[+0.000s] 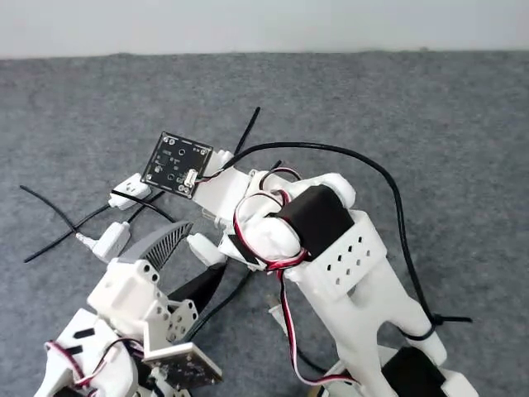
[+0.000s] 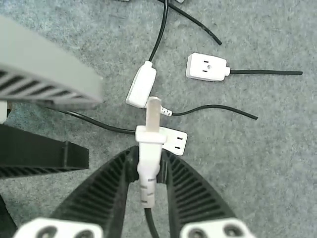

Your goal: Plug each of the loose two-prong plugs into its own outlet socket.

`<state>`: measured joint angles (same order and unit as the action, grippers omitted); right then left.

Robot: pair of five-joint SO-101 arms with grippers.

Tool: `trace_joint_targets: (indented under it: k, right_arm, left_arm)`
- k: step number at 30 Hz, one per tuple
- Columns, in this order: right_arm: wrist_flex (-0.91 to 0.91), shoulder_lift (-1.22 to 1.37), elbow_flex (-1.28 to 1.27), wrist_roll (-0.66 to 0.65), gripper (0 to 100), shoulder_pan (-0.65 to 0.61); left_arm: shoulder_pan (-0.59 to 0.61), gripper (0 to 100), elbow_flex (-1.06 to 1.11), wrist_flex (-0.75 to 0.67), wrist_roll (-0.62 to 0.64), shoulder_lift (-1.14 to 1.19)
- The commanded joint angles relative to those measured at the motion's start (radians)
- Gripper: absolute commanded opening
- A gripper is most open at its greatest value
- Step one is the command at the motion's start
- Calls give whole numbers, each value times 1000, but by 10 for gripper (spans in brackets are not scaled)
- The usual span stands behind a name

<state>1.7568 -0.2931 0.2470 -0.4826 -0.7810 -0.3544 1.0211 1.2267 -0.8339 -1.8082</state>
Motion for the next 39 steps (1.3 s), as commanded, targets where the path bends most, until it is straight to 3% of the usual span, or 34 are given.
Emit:
trace_joint_targets:
  k: [1, 39]
  right_arm:
    - [39, -38, 11, -8, 8, -8]
    - [44, -48, -28, -15, 8, -77]
  left_arm:
    - [-8, 298, -48, 20, -28, -11]
    - [-54, 297, 76, -55, -95, -12]
